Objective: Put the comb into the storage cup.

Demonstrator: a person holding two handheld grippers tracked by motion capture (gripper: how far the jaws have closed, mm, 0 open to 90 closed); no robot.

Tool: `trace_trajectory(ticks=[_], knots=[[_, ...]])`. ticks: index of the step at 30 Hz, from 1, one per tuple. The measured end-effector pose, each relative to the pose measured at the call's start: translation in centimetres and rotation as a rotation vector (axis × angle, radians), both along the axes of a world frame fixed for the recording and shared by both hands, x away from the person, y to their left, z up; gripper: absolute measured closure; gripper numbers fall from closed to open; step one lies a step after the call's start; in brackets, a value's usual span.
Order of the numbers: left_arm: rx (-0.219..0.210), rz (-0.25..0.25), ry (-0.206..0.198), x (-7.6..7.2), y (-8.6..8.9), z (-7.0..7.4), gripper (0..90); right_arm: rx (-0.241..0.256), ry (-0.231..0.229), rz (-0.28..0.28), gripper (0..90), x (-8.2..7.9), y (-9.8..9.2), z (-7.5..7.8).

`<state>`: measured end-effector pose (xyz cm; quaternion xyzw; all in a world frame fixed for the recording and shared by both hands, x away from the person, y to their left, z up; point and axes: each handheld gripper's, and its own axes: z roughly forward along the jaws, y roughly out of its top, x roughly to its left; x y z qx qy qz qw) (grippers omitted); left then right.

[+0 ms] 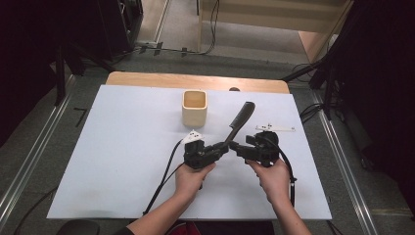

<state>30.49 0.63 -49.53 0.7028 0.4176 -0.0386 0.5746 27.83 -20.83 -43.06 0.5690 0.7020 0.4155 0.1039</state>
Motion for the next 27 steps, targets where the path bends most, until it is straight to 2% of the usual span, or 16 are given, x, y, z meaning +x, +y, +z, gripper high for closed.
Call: trace_trajectory(ticks=[6, 10, 12, 14, 18, 21, 27], knots=[[-0.03, 0.026, -0.011, 0.0, -0.4, -0.3, 73.5, 0.032, 0.028, -0.037, 28.8, 0.9, 0.1, 0.2], [-0.04, 0.038, -0.025, -0.3, -0.9, -0.4, 73.5, 0.028, 0.031, -0.056, 29.4, 1.5, 0.7, 0.4], [-0.043, 0.041, -0.018, -0.3, -1.1, -0.5, 73.5, 0.05, 0.039, -0.067, 29.7, 1.9, 0.8, 0.3], [-0.05, 0.048, -0.017, -0.3, -1.1, -0.6, 73.5, 0.039, 0.036, -0.081, 29.6, 2.1, 0.9, 0.3], [-0.069, 0.066, -0.016, -0.3, -1.2, -0.6, 73.5, 0.053, 0.068, -0.105, 29.6, 2.6, 1.0, 0.2], [-0.082, 0.069, -0.007, -0.3, -1.3, -0.7, 73.5, 0.05, 0.07, -0.114, 29.6, 2.9, 1.1, 0.0], [-0.08, 0.077, -0.004, -0.3, -1.4, -0.8, 73.5, 0.058, 0.093, -0.126, 30.7, 3.5, 1.3, -0.5]])
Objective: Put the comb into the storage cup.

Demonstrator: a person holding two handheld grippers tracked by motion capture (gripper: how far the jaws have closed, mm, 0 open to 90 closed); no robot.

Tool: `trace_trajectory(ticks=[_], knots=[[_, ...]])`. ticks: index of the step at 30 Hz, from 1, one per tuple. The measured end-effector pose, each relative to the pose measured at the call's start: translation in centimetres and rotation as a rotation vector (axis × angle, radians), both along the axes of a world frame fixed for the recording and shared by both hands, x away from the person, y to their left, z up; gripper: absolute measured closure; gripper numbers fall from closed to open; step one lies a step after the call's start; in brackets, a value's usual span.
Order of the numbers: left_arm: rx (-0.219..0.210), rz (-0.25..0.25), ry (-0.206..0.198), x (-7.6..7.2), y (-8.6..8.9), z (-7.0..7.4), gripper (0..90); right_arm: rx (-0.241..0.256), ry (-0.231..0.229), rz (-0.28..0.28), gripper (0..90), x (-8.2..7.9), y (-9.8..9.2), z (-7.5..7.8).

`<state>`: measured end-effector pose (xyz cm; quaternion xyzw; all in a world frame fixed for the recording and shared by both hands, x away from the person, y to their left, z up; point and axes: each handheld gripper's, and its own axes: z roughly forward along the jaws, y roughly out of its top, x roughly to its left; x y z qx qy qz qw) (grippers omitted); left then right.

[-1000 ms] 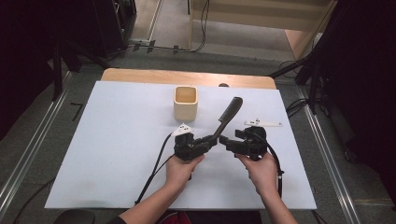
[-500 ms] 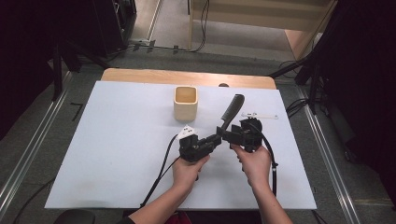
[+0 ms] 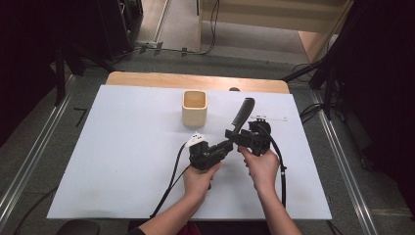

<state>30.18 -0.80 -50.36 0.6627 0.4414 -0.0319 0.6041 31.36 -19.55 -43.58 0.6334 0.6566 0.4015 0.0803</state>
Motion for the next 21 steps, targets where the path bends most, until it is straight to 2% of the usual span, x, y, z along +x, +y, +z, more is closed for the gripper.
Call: trace_trajectory(ticks=[4, 8, 11, 15, 21], knots=[[-0.022, 0.01, 0.01, 0.0, -0.1, 0.0, 73.5, 0.011, 0.019, -0.016, 32.0, 0.4, 0.1, -0.3], [-0.031, 0.019, 0.008, 0.0, -0.2, -0.1, 73.5, -0.004, 0.006, -0.013, 32.0, 0.7, 0.5, -0.5], [-0.049, 0.027, 0.008, 0.0, -0.3, -0.1, 73.5, 0.017, 0.016, -0.023, 34.0, 1.0, 0.6, -0.6], [-0.045, 0.029, 0.008, 0.0, -0.3, -0.1, 73.5, 0.023, 0.015, -0.036, 36.6, 1.3, 0.9, -0.7], [-0.041, 0.038, 0.01, 0.0, -0.2, 0.0, 73.5, 0.055, 0.047, -0.058, 42.1, 1.6, 1.1, -0.9]])
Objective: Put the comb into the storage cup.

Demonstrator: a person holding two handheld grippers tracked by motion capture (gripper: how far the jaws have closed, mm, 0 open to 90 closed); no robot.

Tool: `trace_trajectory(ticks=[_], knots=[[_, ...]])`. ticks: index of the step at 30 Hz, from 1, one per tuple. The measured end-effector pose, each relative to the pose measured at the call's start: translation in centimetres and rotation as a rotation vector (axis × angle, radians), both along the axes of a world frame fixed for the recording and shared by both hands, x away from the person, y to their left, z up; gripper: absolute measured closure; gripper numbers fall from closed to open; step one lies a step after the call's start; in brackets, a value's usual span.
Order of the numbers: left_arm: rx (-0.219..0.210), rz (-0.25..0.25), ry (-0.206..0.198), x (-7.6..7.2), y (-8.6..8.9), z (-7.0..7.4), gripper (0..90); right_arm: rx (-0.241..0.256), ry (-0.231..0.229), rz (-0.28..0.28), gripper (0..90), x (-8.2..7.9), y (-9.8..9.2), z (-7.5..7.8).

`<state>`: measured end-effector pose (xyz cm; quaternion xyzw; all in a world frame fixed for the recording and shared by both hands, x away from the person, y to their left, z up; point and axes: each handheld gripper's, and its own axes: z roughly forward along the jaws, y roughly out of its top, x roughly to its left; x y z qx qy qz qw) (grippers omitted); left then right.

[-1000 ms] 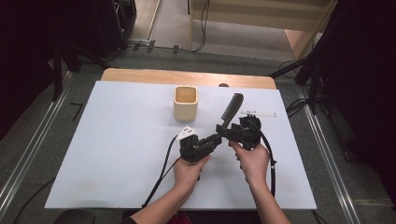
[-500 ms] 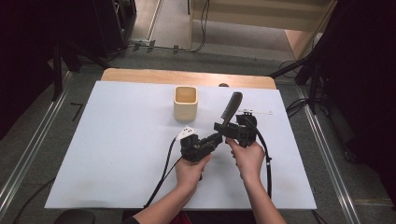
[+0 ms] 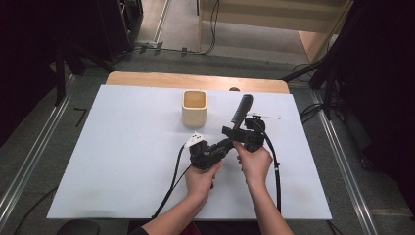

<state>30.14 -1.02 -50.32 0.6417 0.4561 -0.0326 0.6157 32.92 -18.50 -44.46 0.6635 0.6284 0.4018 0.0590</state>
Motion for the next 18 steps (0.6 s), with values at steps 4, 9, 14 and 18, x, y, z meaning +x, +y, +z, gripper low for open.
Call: trace_trajectory(ticks=[4, 9, 14, 18], knots=[[-0.001, 0.004, 0.003, 0.08, 0.01, -0.07, 73.5, 0.002, 0.015, -0.005, 43.9, 0.08, 0.24, -0.18], [0.011, 0.017, 0.0, 0.1, 0.08, -0.03, 73.4, 0.001, 0.014, -0.015, 46.6, 0.1, 0.49, -0.21], [0.023, 0.026, -0.009, 0.11, 0.16, -0.02, 73.4, 0.003, 0.018, -0.014, 51.0, 0.11, 0.54, -0.24], [0.028, 0.034, -0.009, 0.15, 0.25, -0.06, 73.4, 0.016, 0.027, -0.023, 53.8, 0.15, 0.52, -0.26]])
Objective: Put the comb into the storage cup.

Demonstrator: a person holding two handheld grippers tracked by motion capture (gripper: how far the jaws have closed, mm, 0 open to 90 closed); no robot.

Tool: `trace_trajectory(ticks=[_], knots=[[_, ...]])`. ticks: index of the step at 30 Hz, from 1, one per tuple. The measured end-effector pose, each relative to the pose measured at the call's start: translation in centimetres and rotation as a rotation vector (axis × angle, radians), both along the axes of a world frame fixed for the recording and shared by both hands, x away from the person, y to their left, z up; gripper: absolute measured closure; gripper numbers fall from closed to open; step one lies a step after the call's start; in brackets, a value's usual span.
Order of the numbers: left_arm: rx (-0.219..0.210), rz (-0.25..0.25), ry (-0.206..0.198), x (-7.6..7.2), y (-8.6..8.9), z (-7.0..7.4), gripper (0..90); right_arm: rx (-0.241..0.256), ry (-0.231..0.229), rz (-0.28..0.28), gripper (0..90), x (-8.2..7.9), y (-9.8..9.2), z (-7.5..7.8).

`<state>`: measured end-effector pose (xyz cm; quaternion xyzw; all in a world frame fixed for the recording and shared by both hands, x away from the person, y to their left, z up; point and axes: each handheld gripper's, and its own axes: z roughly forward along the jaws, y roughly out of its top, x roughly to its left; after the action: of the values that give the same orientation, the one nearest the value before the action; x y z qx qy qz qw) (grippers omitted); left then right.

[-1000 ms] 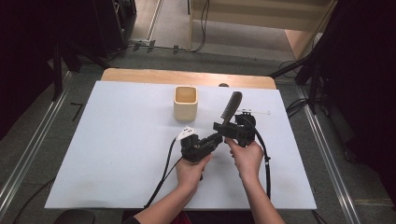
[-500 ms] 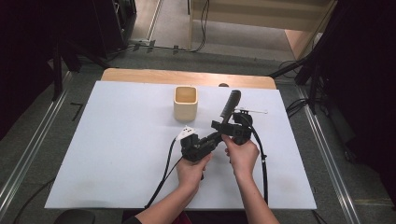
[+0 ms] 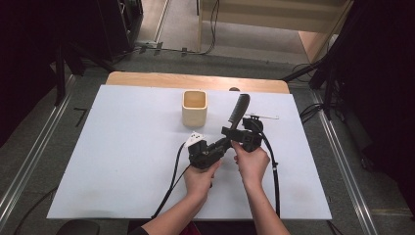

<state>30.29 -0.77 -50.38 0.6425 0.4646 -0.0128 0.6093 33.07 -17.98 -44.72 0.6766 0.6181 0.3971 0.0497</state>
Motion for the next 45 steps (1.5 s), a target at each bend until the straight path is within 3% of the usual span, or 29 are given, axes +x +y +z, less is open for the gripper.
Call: trace_trajectory(ticks=[2, 5, 10, 22, 28, 35, 45], knots=[[0.012, 0.005, -0.006, -0.03, 0.04, -0.04, 73.4, 0.01, 0.008, -0.006, 55.0, 0.0, -0.07, 0.02], [0.008, 0.01, -0.008, -0.02, 0.08, -0.11, 73.4, 0.012, 0.016, -0.017, 61.2, 0.02, -0.08, 0.0], [-0.005, 0.009, -0.011, 0.0, 0.19, -0.18, 73.4, 0.039, 0.013, -0.022, 63.7, 0.04, -0.19, -0.04], [-0.016, 0.001, 0.007, 0.04, 0.18, -0.48, 73.3, 0.057, 0.03, -0.01, 66.5, 0.17, -0.36, -0.08], [-0.034, -0.007, 0.038, 0.14, 0.21, -0.58, 73.2, 0.061, 0.042, -0.012, 67.5, 0.24, -0.35, -0.11], [-0.032, -0.011, 0.04, 0.16, 0.2, -0.58, 73.1, 0.092, 0.054, -0.012, 68.7, 0.33, -0.5, -0.13], [0.002, -0.033, 0.032, 0.26, 0.15, -0.25, 71.9, 0.081, 0.037, -0.004, 70.1, 0.15, -0.28, -0.01]])
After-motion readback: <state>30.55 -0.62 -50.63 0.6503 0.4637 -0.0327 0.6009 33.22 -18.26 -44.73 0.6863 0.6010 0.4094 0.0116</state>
